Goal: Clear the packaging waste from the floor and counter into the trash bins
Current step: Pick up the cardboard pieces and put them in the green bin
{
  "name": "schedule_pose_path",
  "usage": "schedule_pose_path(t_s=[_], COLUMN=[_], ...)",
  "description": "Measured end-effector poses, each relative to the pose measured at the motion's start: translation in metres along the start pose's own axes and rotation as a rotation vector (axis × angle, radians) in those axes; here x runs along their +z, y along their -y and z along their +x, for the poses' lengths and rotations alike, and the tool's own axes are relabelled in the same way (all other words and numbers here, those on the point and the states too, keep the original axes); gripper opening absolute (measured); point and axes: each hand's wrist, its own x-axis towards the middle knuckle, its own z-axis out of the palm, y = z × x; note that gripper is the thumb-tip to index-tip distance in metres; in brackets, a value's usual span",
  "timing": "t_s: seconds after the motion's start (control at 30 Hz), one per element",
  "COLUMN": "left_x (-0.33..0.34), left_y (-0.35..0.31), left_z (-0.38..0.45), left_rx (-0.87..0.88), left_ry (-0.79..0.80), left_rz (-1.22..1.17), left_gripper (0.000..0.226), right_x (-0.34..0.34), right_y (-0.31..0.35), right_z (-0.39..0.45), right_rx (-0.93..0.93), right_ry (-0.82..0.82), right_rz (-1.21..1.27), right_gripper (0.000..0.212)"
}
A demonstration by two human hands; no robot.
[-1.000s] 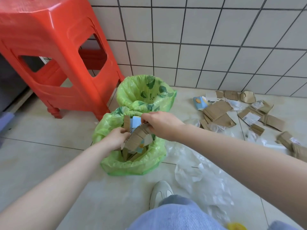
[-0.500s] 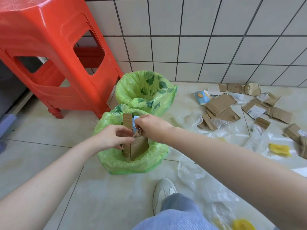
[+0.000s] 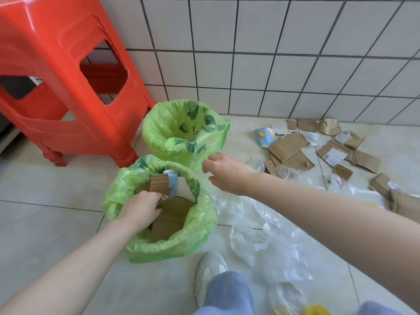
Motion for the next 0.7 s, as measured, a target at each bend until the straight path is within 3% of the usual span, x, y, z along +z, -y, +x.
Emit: schedule_pose_path(t_s=[0.17, 0.37, 0.7], left_x=[-0.024, -0.058, -0.041], left_y=[-0.019, -0.075, -0.214], left_z=[0.005, 0.016, 0.083], left_rx=[0.071, 0.172, 0.373], left_ry=[-0.17, -0.372, -0.2], left_rz=[-0.119, -0.263, -0.191], left_gripper=[0.03, 0.024, 0.024], right_x=[-0.022, -0.035, -0.045], right_y=[-0.049, -0.091, -0.186], right_z=[-0.042, -0.087, -0.151], right_rx=[0.132, 0.248, 0.37], right_ry=[0.123, 0.205, 0.331], right_rz=[-0.063, -0.128, -0.165], right_gripper=[0.028, 0.024, 0.021])
